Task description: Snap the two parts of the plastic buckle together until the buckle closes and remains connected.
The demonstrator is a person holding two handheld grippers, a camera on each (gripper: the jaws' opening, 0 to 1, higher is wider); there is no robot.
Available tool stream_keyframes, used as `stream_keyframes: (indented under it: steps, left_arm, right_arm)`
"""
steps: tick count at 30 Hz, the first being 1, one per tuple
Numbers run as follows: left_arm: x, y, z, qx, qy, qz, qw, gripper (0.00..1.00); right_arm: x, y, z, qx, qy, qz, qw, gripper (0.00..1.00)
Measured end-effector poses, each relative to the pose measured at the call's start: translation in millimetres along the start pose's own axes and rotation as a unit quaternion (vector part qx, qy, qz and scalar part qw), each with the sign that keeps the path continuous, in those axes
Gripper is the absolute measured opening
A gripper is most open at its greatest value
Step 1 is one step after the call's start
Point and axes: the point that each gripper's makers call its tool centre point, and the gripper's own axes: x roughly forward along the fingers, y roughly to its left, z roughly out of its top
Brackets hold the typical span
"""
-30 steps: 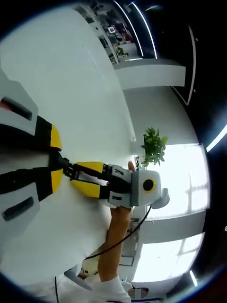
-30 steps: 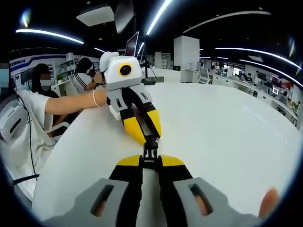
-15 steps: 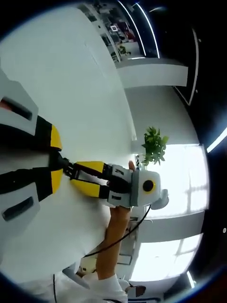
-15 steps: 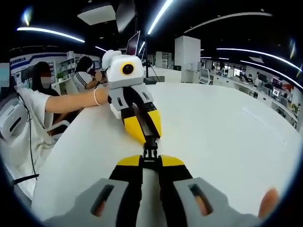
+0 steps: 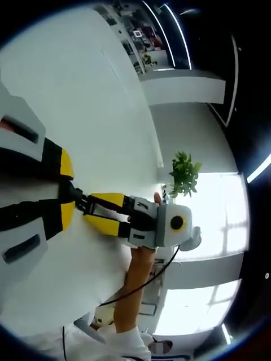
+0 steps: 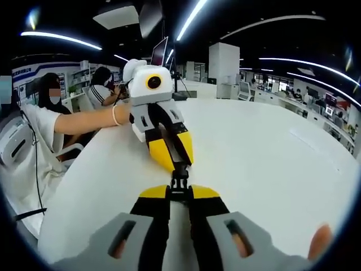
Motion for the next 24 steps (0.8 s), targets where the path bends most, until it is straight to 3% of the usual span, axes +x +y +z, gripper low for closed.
stream_keyframes:
  steps: [2, 4, 5, 13, 14, 24]
  left_arm:
    - [0, -0.9, -0.1, 0.001, 0.000, 0.000, 1.0000, 0.12]
    - [1, -3.1, 0.1, 0.001, -0.002, -0.005, 1.0000, 0.12]
    - [1, -3.3, -0.3, 0.005, 0.000, -0.004, 1.0000, 0.12]
    - [3, -6.6, -0.5, 0.006, -0.002, -0.010, 0.9999, 0.12]
    - [3, -8.1, -0.1, 0.010, -0.002, -0.011, 0.9999, 0.12]
    - [0, -13.8, -0.1, 0.004, -0.015, -0.022, 0.9996, 0.10]
  right_arm:
    - [-2, -1, 3.2, 0.007, -0.012, 0.002, 0.9999, 0.13]
    - [-1, 5, 14.3, 0.022, -0.046, 0.025, 0.9984, 0.13]
    - [-3, 0, 9.4, 0.015, -0.032, 0.014, 0.9993, 0.13]
    - [1, -10, 5.4, 0.014, -0.018, 0.023, 0.9995, 0.13]
    - [2, -12, 0.9, 0.009, -0.002, 0.022, 0.9997, 0.13]
    - [4, -11, 4.0, 0.006, -0.010, 0.032, 0.9994, 0.10]
